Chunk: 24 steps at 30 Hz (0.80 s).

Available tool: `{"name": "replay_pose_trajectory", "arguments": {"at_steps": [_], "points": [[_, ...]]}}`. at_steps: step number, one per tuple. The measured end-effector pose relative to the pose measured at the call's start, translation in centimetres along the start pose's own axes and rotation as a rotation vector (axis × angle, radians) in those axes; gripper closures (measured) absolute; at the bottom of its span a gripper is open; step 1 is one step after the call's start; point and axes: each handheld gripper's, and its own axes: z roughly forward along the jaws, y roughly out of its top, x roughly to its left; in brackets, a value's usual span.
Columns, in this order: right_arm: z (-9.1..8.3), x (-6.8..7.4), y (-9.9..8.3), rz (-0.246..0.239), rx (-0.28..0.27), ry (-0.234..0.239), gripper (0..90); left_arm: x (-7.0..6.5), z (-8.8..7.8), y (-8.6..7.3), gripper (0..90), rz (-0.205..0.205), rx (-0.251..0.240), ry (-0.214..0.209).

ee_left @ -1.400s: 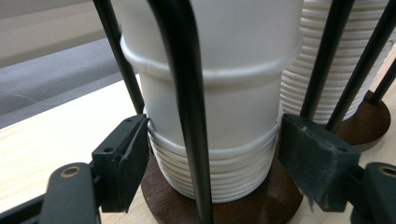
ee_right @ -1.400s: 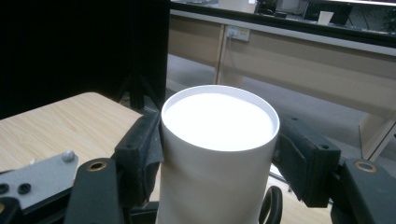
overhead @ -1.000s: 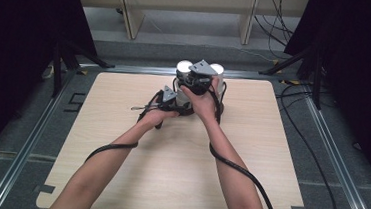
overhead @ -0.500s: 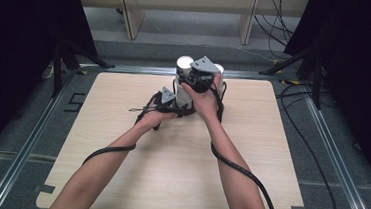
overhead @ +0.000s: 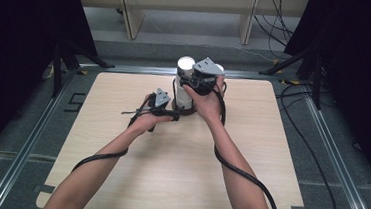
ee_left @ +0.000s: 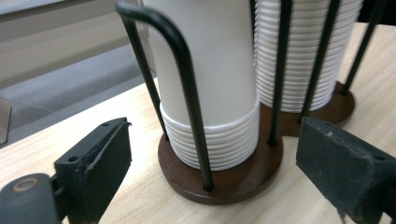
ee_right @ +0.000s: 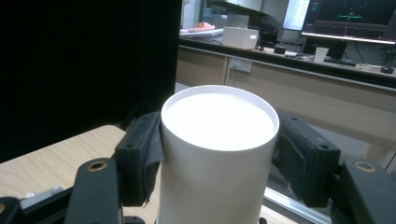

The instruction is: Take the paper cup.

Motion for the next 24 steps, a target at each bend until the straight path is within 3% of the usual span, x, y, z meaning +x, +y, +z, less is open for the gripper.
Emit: {"name": "replay_pose_trajectory", "arguments": {"at_steps": [1,3,4,6,7,8,9,11,13,14,17,18,24], "points": [[-0.3,0.0,0.0,-0.024,-0.011,-0.008,36.0,-0.2,-0.5,0.0,9.1,-0.005,-0.023,-0.001],[-0.5,0.1,0.0,-0.009,-0.005,0.001,36.1,-0.2,-0.8,0.0,8.8,0.002,-0.022,-0.002],[-0.8,0.0,0.0,-0.031,-0.014,0.0,36.1,-0.2,-1.2,0.0,8.2,0.01,-0.05,-0.014],[-1.1,0.2,-0.1,-0.006,-0.009,0.007,36.0,-0.2,-1.4,-0.1,7.6,0.013,-0.051,-0.017],[-1.1,0.2,-0.1,-0.006,-0.009,0.007,36.0,-0.3,-1.7,-0.2,7.6,-0.007,-0.042,-0.015],[-1.4,0.2,0.0,-0.028,-0.012,0.01,36.0,-0.2,-2.1,-0.1,7.4,0.009,-0.061,-0.014],[-1.5,0.4,0.0,-0.001,-0.01,0.016,36.0,-0.3,-2.3,-0.1,7.4,0.006,-0.067,-0.015],[-1.6,0.4,0.0,-0.008,-0.013,0.025,36.1,-0.5,-2.7,-0.1,7.2,-0.007,-0.057,-0.016],[-1.9,0.5,0.0,-0.002,-0.015,0.029,36.0,-0.6,-3.2,0.1,6.4,-0.009,-0.068,-0.018],[-2.2,0.7,-0.1,-0.006,-0.02,0.032,36.1,-0.6,-3.5,0.4,6.3,0.008,-0.095,-0.022],[-2.5,0.7,-0.2,-0.029,-0.019,0.024,36.0,-0.7,-4.1,0.6,5.9,0.009,-0.099,-0.023],[-2.8,0.8,-0.4,0.002,-0.009,0.048,36.1,-1.0,-4.7,0.7,5.8,-0.002,-0.093,-0.028],[-3.7,1.0,-0.8,0.003,-0.01,0.064,36.1,-1.3,-5.7,0.7,5.7,0.011,-0.098,-0.037]]}}
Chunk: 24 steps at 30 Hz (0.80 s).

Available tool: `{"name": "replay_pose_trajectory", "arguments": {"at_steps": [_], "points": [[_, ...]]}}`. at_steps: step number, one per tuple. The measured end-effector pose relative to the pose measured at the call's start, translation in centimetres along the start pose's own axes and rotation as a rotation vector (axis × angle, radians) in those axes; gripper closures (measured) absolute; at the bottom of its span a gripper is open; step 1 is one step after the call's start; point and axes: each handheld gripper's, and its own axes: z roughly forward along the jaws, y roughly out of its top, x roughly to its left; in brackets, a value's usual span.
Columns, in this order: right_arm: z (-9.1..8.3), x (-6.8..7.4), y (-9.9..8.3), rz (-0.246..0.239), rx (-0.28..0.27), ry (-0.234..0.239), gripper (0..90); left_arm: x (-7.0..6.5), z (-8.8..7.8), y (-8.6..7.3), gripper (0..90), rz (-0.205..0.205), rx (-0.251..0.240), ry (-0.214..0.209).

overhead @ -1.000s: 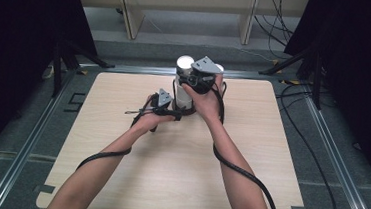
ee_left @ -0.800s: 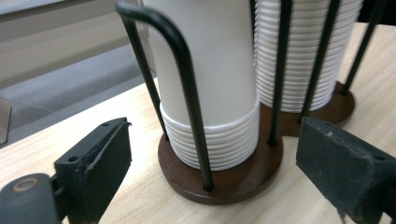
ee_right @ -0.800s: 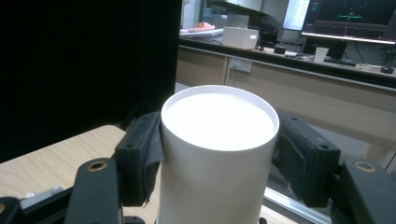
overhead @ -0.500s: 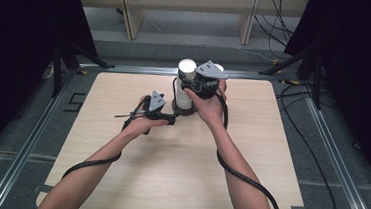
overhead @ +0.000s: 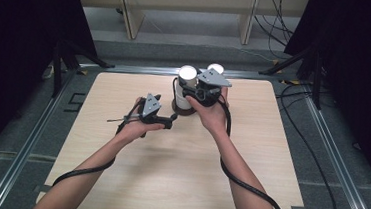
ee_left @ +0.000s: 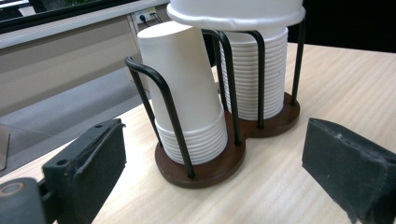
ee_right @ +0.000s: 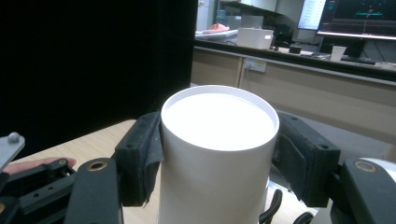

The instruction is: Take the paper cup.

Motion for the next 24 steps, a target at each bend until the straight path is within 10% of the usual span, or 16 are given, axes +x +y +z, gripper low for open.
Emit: {"name": "replay_pose_trajectory", "arguments": {"at_steps": [24], "points": [[-2.9,1.0,-2.0,0.062,-0.004,0.053,36.0,-1.6,-3.7,-0.6,5.4,0.008,-0.031,-0.039]]}}
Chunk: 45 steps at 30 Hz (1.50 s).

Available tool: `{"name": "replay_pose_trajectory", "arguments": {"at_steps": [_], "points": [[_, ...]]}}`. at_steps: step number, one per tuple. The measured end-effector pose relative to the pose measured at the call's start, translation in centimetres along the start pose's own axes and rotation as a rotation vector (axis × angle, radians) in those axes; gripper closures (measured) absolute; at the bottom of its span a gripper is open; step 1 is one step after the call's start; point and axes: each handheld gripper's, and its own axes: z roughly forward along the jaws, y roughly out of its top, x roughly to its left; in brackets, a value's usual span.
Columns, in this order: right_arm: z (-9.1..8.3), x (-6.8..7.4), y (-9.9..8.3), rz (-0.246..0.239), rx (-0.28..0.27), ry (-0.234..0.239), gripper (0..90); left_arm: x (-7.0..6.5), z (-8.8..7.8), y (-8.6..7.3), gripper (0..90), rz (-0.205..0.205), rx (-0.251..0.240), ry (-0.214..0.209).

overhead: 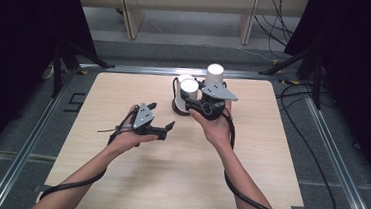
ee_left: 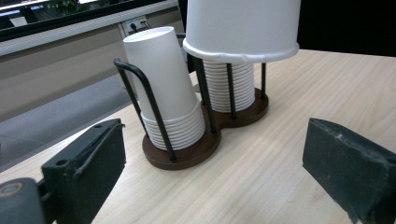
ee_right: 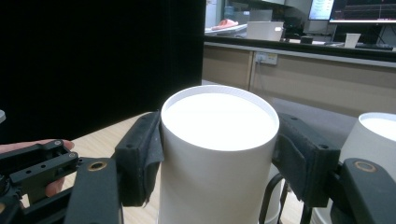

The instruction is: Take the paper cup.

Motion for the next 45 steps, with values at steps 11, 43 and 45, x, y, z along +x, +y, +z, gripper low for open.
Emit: {"name": "replay_pose_trajectory", "arguments": {"at_steps": [11,43,45], "points": [[-1.8,-0.1,-1.9,0.067,0.018,0.004,36.1,-0.8,-0.9,-1.0,5.3,-0.011,0.008,-0.021],[-6.6,-1.8,-6.9,0.219,0.047,-0.07,36.0,-3.6,-3.0,-2.2,5.2,-0.029,-0.031,-0.078],[-6.9,-1.8,-7.0,0.242,0.051,-0.064,36.0,-3.6,-3.0,-2.3,5.2,-0.03,-0.041,-0.077]]}}
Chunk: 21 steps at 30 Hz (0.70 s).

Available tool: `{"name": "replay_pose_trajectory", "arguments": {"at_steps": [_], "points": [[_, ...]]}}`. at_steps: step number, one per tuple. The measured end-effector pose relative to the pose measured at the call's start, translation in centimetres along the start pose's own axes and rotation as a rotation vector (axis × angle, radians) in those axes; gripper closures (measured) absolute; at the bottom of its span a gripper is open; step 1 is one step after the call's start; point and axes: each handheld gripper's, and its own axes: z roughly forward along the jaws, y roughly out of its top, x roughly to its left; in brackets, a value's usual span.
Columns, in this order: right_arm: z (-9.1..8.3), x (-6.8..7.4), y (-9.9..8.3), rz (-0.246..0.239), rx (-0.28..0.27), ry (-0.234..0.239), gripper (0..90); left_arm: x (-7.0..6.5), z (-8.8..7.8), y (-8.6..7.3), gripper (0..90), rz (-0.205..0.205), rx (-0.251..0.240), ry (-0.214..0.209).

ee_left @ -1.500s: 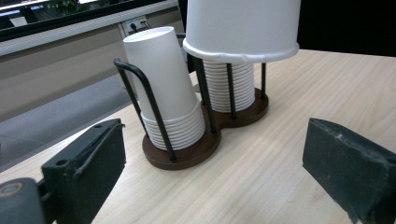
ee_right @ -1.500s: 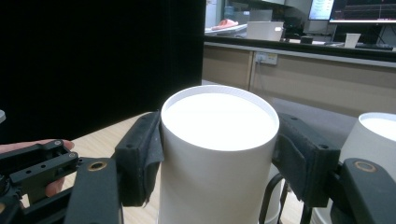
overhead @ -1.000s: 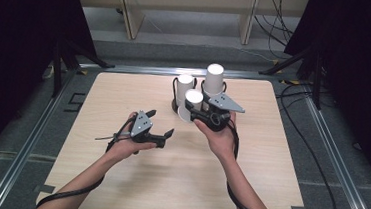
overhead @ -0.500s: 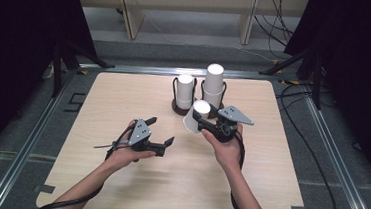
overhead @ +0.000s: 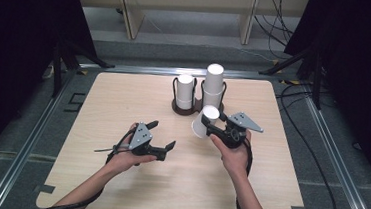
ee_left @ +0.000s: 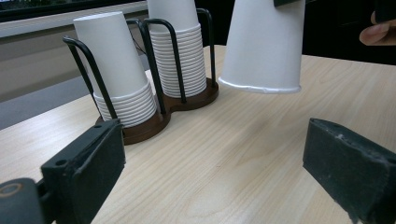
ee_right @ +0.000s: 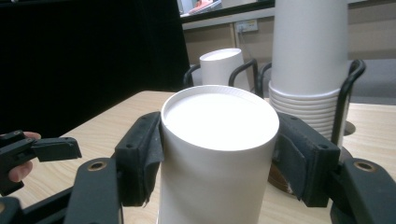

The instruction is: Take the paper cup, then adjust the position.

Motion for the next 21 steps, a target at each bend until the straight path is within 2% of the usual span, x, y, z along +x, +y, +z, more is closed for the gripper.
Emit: {"name": "replay_pose_trajectory", "arguments": {"at_steps": [1,2,3,7,8,15,18,19,20,21], "points": [[-0.2,-0.2,0.0,-0.029,-0.01,-0.017,36.0,0.0,0.0,0.0,5.2,0.0,-0.002,0.0],[-0.3,0.0,-0.1,0.008,-0.001,-0.002,36.0,0.0,-0.2,0.0,5.2,0.005,0.012,0.003],[-0.4,-0.2,-0.3,-0.002,-0.003,-0.019,36.0,-0.1,-0.3,0.0,5.2,0.005,0.016,0.001],[-0.5,-0.1,-0.4,0.013,0.002,-0.006,36.0,-0.2,-0.4,-0.1,5.1,0.002,0.014,0.004],[-0.4,-0.2,-0.5,0.0,-0.005,-0.009,36.1,-0.2,-0.4,-0.1,5.1,0.002,0.014,0.004],[-0.6,-0.9,-0.8,0.06,-0.002,-0.008,36.1,-0.7,0.1,-0.2,5.1,0.009,0.019,-0.015],[-0.7,-1.3,-0.9,0.041,-0.005,-0.023,36.1,-0.9,0.4,-0.2,5.1,0.002,0.01,-0.019],[-0.7,-1.3,-1.0,0.07,0.009,-0.023,36.1,-1.0,0.5,-0.2,5.1,0.001,0.018,-0.019],[-0.7,-1.3,-1.1,0.087,0.013,-0.015,36.1,-1.1,0.7,-0.2,5.1,-0.009,0.002,-0.023],[-0.7,-1.7,-1.2,0.086,0.01,-0.012,36.1,-1.3,0.9,-0.1,5.1,0.002,0.018,-0.031]]}}
